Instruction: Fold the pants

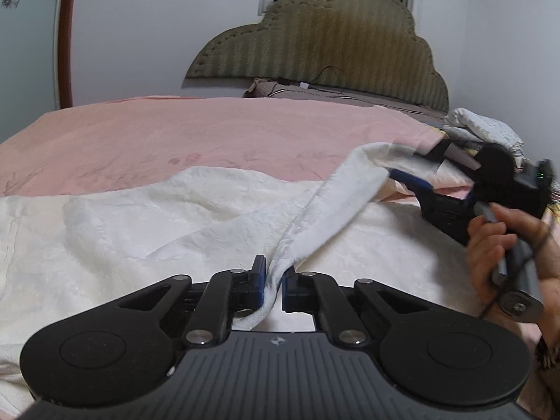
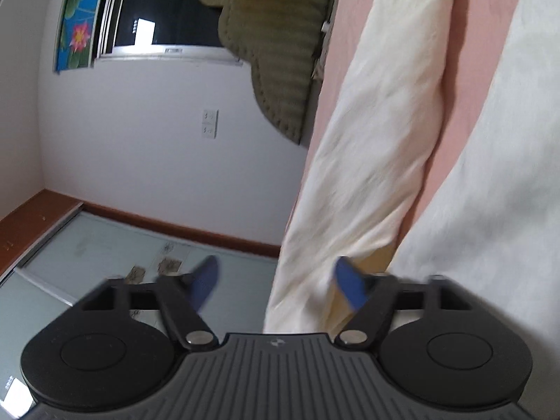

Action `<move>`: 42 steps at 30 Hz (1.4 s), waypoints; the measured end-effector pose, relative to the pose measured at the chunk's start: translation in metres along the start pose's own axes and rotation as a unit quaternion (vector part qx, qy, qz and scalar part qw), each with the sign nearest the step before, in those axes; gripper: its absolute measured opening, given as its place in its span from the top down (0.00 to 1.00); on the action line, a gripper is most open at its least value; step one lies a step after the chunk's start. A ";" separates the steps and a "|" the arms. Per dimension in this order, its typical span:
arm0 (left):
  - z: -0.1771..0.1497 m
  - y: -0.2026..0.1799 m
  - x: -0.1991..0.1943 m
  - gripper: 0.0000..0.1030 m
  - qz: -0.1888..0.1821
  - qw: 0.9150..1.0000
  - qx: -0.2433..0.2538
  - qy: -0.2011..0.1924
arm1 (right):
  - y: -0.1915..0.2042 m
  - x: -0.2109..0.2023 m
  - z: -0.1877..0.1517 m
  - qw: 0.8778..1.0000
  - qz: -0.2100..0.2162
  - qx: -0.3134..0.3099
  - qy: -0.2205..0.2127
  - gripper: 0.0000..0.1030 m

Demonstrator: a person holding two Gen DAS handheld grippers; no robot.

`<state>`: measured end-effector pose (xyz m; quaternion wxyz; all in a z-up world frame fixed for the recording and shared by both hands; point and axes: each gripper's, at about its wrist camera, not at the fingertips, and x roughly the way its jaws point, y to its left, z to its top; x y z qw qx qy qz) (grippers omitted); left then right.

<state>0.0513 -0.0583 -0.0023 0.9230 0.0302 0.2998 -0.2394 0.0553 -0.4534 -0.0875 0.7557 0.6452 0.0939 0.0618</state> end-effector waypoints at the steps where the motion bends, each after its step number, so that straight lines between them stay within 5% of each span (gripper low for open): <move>1: -0.001 0.000 -0.002 0.95 -0.003 1.000 0.002 -0.001 | -0.003 0.003 0.001 1.000 -0.015 0.001 0.004 0.94; 13: -0.011 0.009 -0.028 0.95 -0.047 0.999 0.011 -0.022 | 0.036 -0.054 -0.007 0.998 0.019 -0.065 0.006 0.97; 17: -0.011 0.012 -0.020 0.95 -0.042 0.999 -0.006 -0.011 | 0.032 -0.053 -0.011 0.996 -0.056 -0.044 0.057 0.93; 19: -0.010 0.012 -0.021 0.95 -0.043 0.999 -0.009 -0.015 | 0.019 -0.055 -0.021 0.993 -0.094 -0.013 0.076 0.76; 21: -0.008 0.013 -0.021 0.95 -0.045 0.999 -0.015 -0.017 | 0.008 -0.057 -0.032 0.994 -0.077 0.012 0.082 0.59; 23: -0.008 0.016 -0.020 0.95 -0.050 0.998 -0.025 -0.016 | 0.011 -0.060 -0.039 0.995 -0.073 0.004 0.073 0.54; 25: -0.008 0.018 -0.021 0.95 -0.055 0.998 -0.035 -0.017 | 0.014 -0.053 -0.040 0.995 -0.062 0.003 0.074 0.38; 27: -0.008 0.019 -0.021 0.95 -0.055 0.998 -0.038 -0.017 | 0.014 -0.040 -0.040 0.996 -0.053 0.018 0.076 0.36; 30: -0.009 0.016 -0.021 0.95 -0.049 0.998 -0.031 -0.015 | 0.005 -0.027 -0.039 0.997 -0.043 0.046 0.049 0.41; 34: -0.011 0.010 -0.022 0.94 -0.042 0.999 -0.001 -0.017 | 0.004 -0.044 -0.036 0.999 -0.032 0.044 -0.004 0.86; 42: -0.024 0.007 -0.022 0.94 -0.048 0.998 0.047 0.003 | 0.060 -0.111 -0.041 0.991 -0.055 -0.118 -0.001 0.91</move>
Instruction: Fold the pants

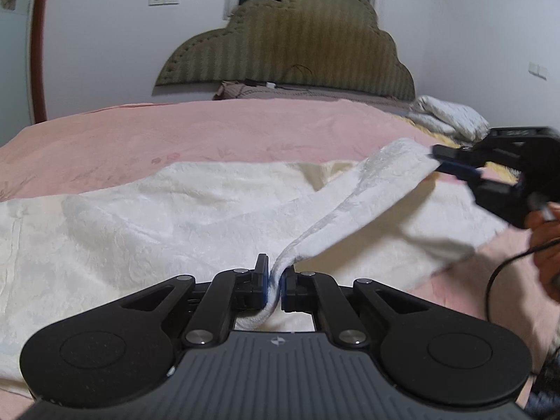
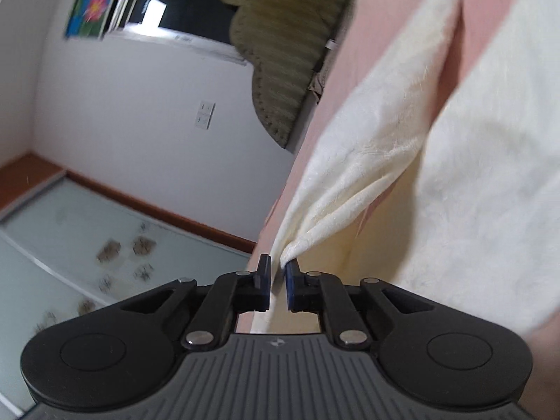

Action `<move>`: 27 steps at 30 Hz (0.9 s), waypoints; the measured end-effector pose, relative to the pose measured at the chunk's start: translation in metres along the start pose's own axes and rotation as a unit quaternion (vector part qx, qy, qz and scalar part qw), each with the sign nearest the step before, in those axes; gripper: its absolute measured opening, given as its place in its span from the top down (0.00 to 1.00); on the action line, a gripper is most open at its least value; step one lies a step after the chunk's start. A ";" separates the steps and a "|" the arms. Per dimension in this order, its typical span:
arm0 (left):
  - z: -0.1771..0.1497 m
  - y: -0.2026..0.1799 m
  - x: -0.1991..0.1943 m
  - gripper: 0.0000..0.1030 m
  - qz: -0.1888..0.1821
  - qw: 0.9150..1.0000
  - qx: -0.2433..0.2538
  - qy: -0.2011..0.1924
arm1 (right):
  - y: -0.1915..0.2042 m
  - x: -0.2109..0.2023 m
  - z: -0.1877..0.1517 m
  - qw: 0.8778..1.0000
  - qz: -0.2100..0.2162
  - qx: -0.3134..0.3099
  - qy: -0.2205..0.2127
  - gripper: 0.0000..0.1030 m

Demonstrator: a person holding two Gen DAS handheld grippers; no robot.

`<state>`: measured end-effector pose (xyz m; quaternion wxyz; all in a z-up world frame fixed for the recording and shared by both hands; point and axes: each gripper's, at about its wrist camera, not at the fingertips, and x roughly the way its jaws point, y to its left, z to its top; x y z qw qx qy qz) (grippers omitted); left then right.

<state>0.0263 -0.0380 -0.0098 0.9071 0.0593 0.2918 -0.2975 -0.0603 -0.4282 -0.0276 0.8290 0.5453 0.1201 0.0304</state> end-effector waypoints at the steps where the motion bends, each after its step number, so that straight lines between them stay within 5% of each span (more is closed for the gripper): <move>1: -0.003 0.000 0.001 0.94 -0.001 1.000 0.005 0.006 | 0.002 -0.012 0.001 1.000 -0.015 -0.020 0.005 0.91; 7: -0.013 -0.003 0.005 0.95 0.003 0.999 0.033 0.028 | -0.006 -0.034 -0.006 0.994 -0.095 -0.045 0.031 0.92; 14: -0.010 -0.003 0.005 0.95 0.006 0.999 0.022 0.030 | -0.031 -0.011 -0.017 0.989 -0.085 0.059 0.107 0.90; 18: -0.010 -0.008 0.004 0.90 0.016 0.999 0.028 0.031 | -0.047 0.000 -0.021 0.984 -0.051 0.146 0.091 0.89; 27: -0.011 -0.011 0.006 0.79 0.020 0.999 0.028 0.022 | -0.053 -0.042 -0.019 0.987 -0.096 0.114 0.066 0.88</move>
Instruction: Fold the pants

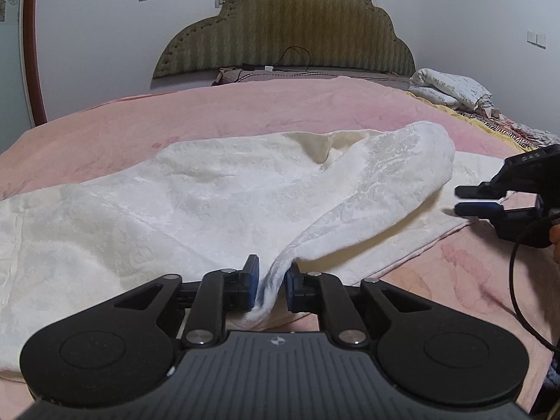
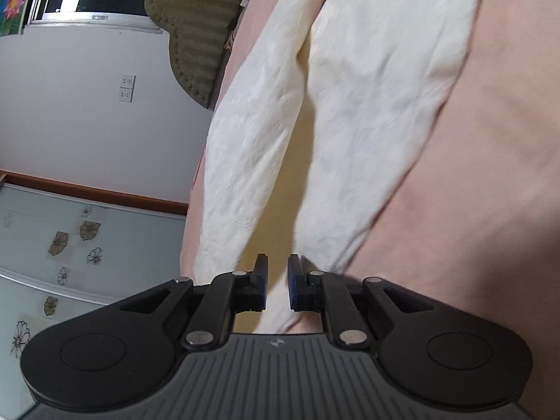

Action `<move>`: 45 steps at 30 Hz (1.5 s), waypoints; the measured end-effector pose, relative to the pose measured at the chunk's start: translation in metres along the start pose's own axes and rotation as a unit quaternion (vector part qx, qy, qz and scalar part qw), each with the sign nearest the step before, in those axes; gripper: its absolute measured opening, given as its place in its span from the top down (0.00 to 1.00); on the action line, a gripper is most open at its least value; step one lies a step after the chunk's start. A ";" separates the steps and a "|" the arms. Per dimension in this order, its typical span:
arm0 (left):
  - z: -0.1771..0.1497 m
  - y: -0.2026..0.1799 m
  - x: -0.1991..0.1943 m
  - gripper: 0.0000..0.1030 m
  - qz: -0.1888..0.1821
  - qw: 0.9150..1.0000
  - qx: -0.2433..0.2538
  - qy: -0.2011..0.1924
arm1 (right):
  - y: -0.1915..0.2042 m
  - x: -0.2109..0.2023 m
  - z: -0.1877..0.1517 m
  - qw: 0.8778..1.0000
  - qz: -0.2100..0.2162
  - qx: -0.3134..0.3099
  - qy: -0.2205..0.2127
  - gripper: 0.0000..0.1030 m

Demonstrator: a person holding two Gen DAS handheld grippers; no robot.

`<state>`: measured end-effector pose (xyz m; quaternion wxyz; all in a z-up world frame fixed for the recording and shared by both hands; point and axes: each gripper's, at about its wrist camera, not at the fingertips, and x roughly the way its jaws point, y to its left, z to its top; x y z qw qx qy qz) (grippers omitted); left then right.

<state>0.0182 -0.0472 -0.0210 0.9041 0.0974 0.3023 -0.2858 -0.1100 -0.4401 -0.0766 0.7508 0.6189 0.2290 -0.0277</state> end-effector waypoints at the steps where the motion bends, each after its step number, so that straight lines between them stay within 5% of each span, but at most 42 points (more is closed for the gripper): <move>1: 0.000 -0.002 0.002 0.78 0.002 1.000 0.002 0.000 | -0.001 -0.004 0.000 1.000 0.002 0.000 -0.008 0.79; 2: 0.001 -0.003 0.003 0.78 0.004 1.000 0.004 0.001 | -0.003 -0.007 0.000 1.000 0.015 0.001 -0.016 0.71; 4: 0.002 -0.006 0.006 0.77 0.009 1.000 0.007 0.001 | -0.003 -0.008 0.001 0.998 0.062 0.005 -0.022 0.36; 7: 0.006 -0.009 0.008 0.77 0.012 1.000 0.006 -0.002 | 0.017 0.001 -0.002 0.997 0.060 -0.026 -0.032 0.18; 10: 0.010 -0.010 0.007 0.78 0.006 1.000 -0.003 -0.009 | 0.025 0.019 -0.002 0.998 0.045 -0.027 -0.033 0.18; 12: 0.010 -0.009 0.006 0.90 0.004 1.000 -0.009 -0.010 | 0.029 0.028 0.002 0.997 0.050 -0.027 -0.049 0.18; 15: 0.009 -0.007 0.005 0.95 0.002 1.000 -0.009 -0.004 | 0.025 0.033 0.013 0.993 0.086 -0.012 -0.081 0.20; 18: 0.006 -0.007 -0.005 0.95 -0.009 1.000 0.008 -0.012 | 0.021 0.024 0.017 0.991 0.087 -0.020 -0.101 0.91; 25: -0.004 -0.011 -0.009 0.93 -0.025 0.997 0.071 0.005 | 0.022 -0.018 0.001 0.993 0.043 -0.066 -0.088 0.93; 29: 0.006 -0.010 -0.019 0.81 -0.054 0.997 0.051 0.007 | 0.023 -0.019 0.005 0.994 0.017 -0.082 -0.068 0.89; 30: 0.011 -0.013 -0.026 0.78 -0.066 0.996 0.052 -0.002 | 0.020 -0.016 0.008 0.995 0.018 -0.068 -0.066 0.81; 33: 0.024 -0.023 -0.043 0.65 -0.103 0.992 0.066 -0.031 | 0.009 -0.008 0.019 0.995 0.065 -0.007 -0.080 0.33; 37: 0.048 -0.031 -0.039 0.60 -0.154 0.986 0.038 -0.060 | 0.008 -0.002 0.037 0.989 0.086 0.022 -0.119 0.31; 39: 0.057 -0.039 -0.024 0.53 -0.131 0.988 0.033 -0.074 | 0.010 -0.002 0.046 0.986 0.078 0.018 -0.148 0.31; 41: 0.059 -0.050 0.001 0.52 -0.071 0.993 0.050 -0.074 | 0.008 -0.003 0.057 0.982 0.079 0.029 -0.171 0.26; 45: 0.049 -0.060 0.057 0.54 0.006 0.998 0.062 0.004 | 0.009 -0.011 0.076 0.971 0.063 0.043 -0.224 0.17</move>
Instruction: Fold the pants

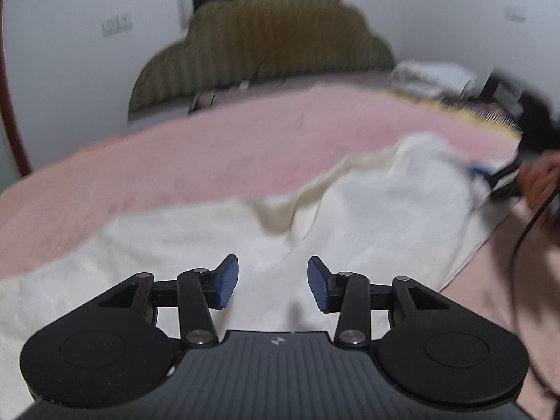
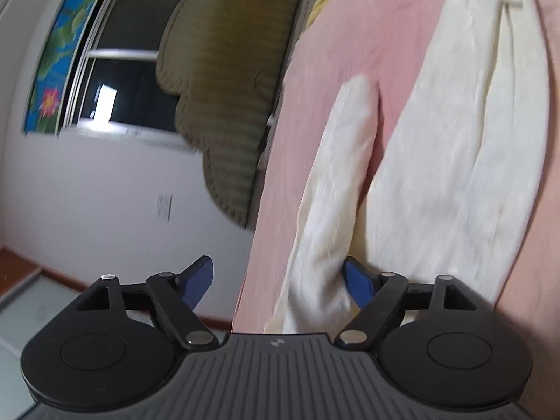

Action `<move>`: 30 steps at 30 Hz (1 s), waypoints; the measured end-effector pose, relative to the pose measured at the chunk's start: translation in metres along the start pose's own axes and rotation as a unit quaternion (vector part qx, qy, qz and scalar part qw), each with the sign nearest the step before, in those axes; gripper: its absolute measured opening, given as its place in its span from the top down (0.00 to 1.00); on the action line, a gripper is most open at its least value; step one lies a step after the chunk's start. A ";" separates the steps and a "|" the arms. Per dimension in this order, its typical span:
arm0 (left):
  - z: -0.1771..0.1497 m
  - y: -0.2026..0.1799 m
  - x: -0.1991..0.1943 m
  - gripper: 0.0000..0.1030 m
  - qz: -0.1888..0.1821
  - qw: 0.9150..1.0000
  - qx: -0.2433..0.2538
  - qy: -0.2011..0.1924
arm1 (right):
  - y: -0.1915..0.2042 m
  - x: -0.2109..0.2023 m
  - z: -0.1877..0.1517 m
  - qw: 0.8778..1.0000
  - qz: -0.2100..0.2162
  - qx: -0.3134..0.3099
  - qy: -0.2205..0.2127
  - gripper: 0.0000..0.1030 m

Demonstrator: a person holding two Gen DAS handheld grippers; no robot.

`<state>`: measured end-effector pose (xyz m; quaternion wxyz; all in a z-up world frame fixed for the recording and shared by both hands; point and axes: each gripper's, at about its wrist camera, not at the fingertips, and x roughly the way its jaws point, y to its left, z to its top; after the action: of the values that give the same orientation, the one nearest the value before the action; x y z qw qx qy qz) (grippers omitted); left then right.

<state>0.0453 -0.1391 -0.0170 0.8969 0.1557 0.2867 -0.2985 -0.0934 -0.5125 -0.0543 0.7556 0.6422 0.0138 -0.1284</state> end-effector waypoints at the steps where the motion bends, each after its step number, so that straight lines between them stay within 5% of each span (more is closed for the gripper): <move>1: -0.004 -0.001 0.007 0.54 -0.004 1.000 -0.004 0.014 | 0.004 0.003 0.005 1.000 -0.001 -0.019 -0.010 0.12; 6: -0.024 -0.017 0.010 0.55 0.011 1.000 0.023 0.002 | 0.046 0.043 0.014 0.987 -0.040 -0.154 -0.007 0.11; 9: -0.028 -0.021 0.008 0.55 0.020 0.999 0.034 -0.010 | 0.086 0.079 -0.016 0.965 -0.019 -0.256 0.047 0.11; 11: -0.028 -0.017 0.009 0.53 0.016 1.000 0.025 -0.008 | 0.112 0.103 -0.062 0.932 0.019 -0.335 0.136 0.11; 13: -0.028 -0.011 0.010 0.49 0.012 1.000 0.009 -0.006 | 0.131 0.125 -0.116 0.875 0.047 -0.406 0.260 0.13; 14: -0.028 -0.007 0.011 0.47 0.007 1.000 -0.002 -0.003 | 0.136 0.127 -0.140 0.848 0.065 -0.434 0.297 0.13; 15: -0.029 -0.002 0.011 0.45 0.001 1.000 -0.013 -0.002 | 0.139 0.123 -0.155 0.837 0.079 -0.451 0.302 0.13; 17: -0.028 0.005 0.014 0.43 -0.008 0.999 -0.032 0.002 | 0.140 0.107 -0.157 0.845 0.086 -0.448 0.280 0.13; 22: -0.027 0.006 0.013 0.42 -0.010 0.999 -0.033 0.002 | 0.097 0.052 -0.057 0.936 -0.008 -0.323 0.141 0.13; 24: -0.028 0.006 0.012 0.42 -0.012 0.999 -0.035 0.002 | 0.076 0.032 -0.014 0.959 -0.064 -0.266 0.079 0.11; 26: -0.028 0.005 0.012 0.41 -0.012 0.999 -0.035 0.002 | 0.050 0.023 0.023 0.970 -0.098 -0.215 0.052 0.11; 30: -0.029 0.005 0.010 0.40 -0.010 0.999 -0.035 0.002 | 0.014 0.049 0.048 0.969 -0.150 -0.179 0.077 0.13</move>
<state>0.0426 -0.1272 -0.0450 0.8981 0.1223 0.3006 -0.2968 -0.0502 -0.5657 -0.0414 0.8269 0.4952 0.1906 -0.1862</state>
